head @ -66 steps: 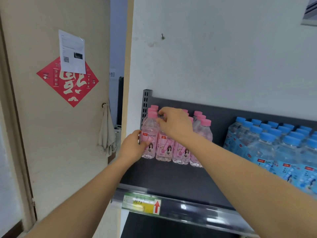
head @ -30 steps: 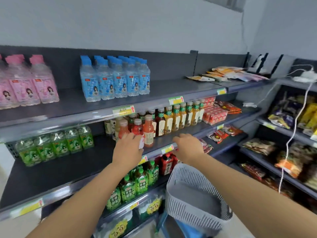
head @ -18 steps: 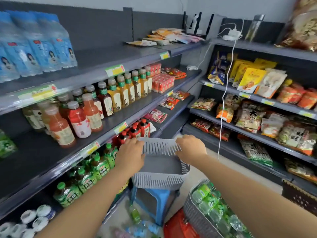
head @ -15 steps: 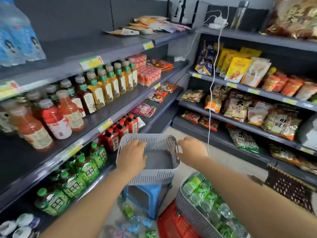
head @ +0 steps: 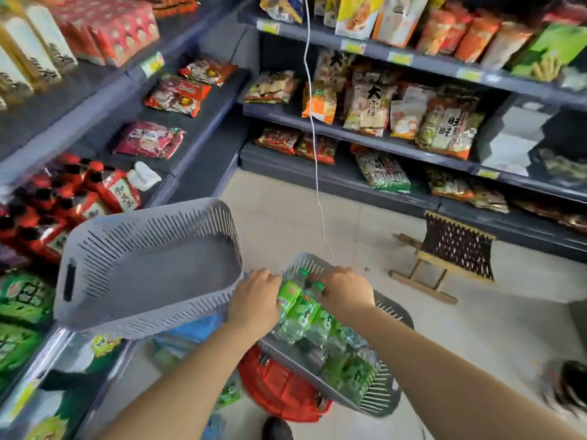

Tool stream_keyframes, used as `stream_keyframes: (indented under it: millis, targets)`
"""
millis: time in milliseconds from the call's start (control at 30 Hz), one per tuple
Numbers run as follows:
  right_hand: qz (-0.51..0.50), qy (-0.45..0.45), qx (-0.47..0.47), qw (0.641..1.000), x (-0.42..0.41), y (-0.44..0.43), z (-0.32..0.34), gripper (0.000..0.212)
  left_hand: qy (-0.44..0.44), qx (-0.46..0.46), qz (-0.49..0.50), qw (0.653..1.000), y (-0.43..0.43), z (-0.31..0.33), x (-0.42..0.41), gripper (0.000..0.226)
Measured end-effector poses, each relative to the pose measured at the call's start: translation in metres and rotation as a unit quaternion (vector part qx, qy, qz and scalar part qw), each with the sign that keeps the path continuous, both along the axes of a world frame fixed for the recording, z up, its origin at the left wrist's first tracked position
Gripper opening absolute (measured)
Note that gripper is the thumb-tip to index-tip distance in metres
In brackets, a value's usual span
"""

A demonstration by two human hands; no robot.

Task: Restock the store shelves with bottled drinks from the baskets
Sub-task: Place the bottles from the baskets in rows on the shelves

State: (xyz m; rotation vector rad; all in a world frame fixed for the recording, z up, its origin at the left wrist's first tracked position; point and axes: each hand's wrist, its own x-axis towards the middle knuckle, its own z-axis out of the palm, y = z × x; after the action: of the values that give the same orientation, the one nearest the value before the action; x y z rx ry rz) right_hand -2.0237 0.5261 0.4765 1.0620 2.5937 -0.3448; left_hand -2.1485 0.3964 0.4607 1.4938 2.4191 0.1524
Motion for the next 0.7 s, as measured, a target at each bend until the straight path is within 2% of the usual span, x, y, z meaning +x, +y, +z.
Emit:
stream_keyframes:
  millis: [267, 367, 467, 533, 600, 700]
  targets:
    - [-0.068, -0.058, -0.102, 0.991, 0.015, 0.028, -0.109, 0.042, -0.055, -0.089, -0.018, 0.994, 0.053, -0.113, 0.006, 0.049]
    - [-0.131, -0.039, -0.171, 0.976, 0.007, 0.032, -0.148, 0.055, -0.097, -0.109, 0.028, 0.989, 0.069, -0.151, 0.006, 0.063]
    - [-0.271, 0.040, -0.279, 0.921, -0.006, 0.037, -0.175, 0.076, -0.087, -0.122, 0.036, 0.988, 0.082, -0.175, 0.017, 0.074]
    - [-0.371, 0.089, -0.334, 0.862, -0.012, 0.041, -0.187, 0.072, -0.053, -0.117, 0.026, 0.991, 0.087, -0.186, 0.022, 0.078]
    - [-0.429, 0.120, -0.358, 0.820, -0.015, 0.043, -0.198, 0.063, -0.050, -0.114, 0.059, 0.990, 0.088, -0.194, 0.021, 0.080]
    - [-0.457, 0.126, -0.375, 0.796, -0.015, 0.044, -0.212, 0.055, -0.052, -0.136, 0.101, 0.984, 0.091, -0.197, 0.018, 0.076]
